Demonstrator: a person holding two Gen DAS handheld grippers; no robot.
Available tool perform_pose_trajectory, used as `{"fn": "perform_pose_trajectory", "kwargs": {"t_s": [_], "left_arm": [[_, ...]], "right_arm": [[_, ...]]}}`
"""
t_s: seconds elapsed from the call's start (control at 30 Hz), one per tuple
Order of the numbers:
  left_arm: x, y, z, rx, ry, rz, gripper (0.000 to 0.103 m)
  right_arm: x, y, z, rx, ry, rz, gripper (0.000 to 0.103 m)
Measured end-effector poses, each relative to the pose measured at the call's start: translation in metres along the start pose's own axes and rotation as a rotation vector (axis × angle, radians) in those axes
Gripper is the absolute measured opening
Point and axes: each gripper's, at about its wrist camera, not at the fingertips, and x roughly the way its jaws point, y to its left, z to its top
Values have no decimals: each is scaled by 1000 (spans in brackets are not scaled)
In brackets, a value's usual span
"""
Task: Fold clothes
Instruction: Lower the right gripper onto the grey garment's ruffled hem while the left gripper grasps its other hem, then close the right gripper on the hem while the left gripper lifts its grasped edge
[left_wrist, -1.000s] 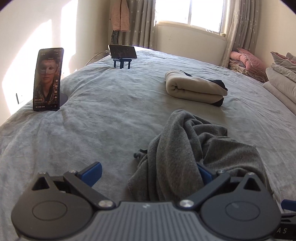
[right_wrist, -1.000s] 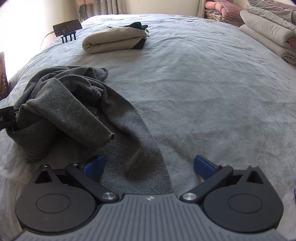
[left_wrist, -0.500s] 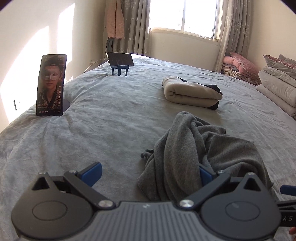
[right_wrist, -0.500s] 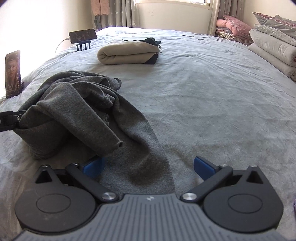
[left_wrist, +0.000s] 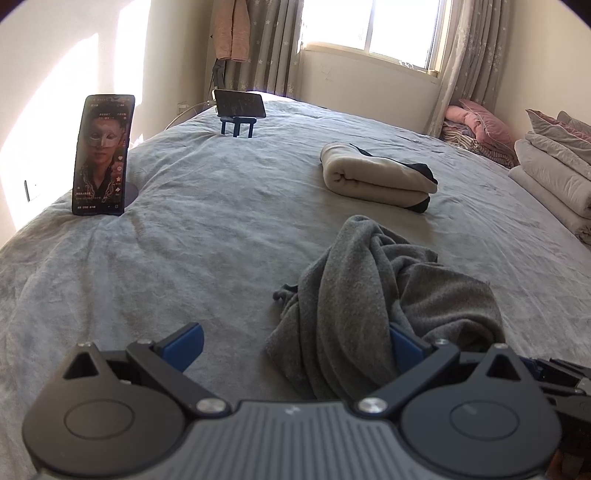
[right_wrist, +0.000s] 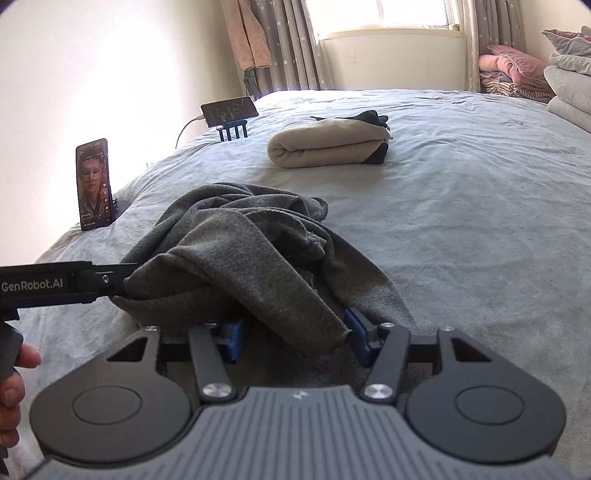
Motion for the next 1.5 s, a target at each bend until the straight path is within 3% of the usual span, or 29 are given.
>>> {"fn": "perform_pose_trajectory", "kwargs": {"t_s": [0.1, 0.37, 0.5, 0.7, 1.0, 1.1, 1.17, 1.23, 1.3, 1.37, 1.4, 1.43, 1.5], "left_arm": [[0, 1, 1, 2, 15, -11, 103], [-2, 8, 4, 4, 15, -79, 103], [-5, 15, 5, -52, 6, -133, 102], [-9, 16, 6, -77, -34, -186, 98], [-3, 11, 2, -64, -12, -209, 64], [-2, 11, 1, -63, -4, -227, 41], [-2, 10, 1, -63, -6, -239, 16], [-3, 10, 0, -65, -8, -253, 9], [-6, 10, 1, -71, -23, -257, 7], [-10, 11, 2, -87, -40, -277, 6], [-12, 12, 2, -96, -49, -290, 6], [-15, 12, 3, -100, -64, -304, 6], [-21, 12, 5, -110, -94, -331, 6]], "right_arm": [[4, -1, 0, 8, 17, 25, 17], [-18, -9, 7, 77, -24, 21, 14], [-27, -13, 6, 104, -29, 39, 13], [-46, -9, 4, 123, 13, 120, 13], [-59, 15, -10, 43, 162, 274, 13], [-62, 16, -12, 22, 181, 289, 13], [-63, 17, -13, 8, 194, 299, 16], [-64, 18, -14, -6, 206, 309, 19], [-66, 18, -15, -15, 212, 318, 23], [-70, 14, -12, 3, 172, 319, 40], [-72, 12, -10, 13, 152, 320, 53], [-74, 11, -9, 22, 132, 320, 58], [-78, 7, -5, 41, 92, 321, 58]]}}
